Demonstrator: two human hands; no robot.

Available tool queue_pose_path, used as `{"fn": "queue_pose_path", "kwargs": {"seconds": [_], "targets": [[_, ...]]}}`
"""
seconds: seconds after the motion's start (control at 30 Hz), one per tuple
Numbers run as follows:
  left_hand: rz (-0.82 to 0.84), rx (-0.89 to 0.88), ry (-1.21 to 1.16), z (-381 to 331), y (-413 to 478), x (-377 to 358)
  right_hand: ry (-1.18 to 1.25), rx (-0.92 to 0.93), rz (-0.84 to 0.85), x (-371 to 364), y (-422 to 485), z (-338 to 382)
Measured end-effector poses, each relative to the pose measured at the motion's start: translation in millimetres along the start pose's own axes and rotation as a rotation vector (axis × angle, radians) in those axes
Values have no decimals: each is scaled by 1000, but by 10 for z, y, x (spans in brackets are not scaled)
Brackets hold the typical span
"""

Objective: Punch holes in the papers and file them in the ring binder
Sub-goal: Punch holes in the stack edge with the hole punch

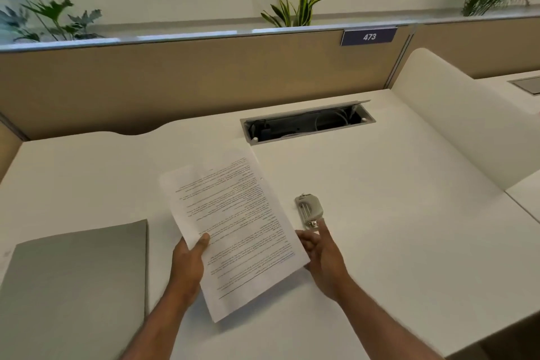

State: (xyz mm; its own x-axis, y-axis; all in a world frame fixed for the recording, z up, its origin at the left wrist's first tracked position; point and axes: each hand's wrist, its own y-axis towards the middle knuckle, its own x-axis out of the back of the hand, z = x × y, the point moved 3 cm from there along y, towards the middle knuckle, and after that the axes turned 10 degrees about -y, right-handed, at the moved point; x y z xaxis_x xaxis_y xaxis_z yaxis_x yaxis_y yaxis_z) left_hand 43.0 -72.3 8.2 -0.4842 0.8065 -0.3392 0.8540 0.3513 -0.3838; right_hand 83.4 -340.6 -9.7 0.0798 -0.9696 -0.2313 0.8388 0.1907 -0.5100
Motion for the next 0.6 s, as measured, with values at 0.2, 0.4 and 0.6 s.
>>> {"fn": "queue_pose_path", "kwargs": {"seconds": [0.2,0.4,0.6], "targets": [[-169,31,-170,184,-90,-162,-14,-78,96,-427,-254,-402],[-164,37,-176,312,-233,-284,-78,82,-182,-504,-166,-218],[-183,86,-295,13,-82,310,-423,163,-91,-90,26,285]]}}
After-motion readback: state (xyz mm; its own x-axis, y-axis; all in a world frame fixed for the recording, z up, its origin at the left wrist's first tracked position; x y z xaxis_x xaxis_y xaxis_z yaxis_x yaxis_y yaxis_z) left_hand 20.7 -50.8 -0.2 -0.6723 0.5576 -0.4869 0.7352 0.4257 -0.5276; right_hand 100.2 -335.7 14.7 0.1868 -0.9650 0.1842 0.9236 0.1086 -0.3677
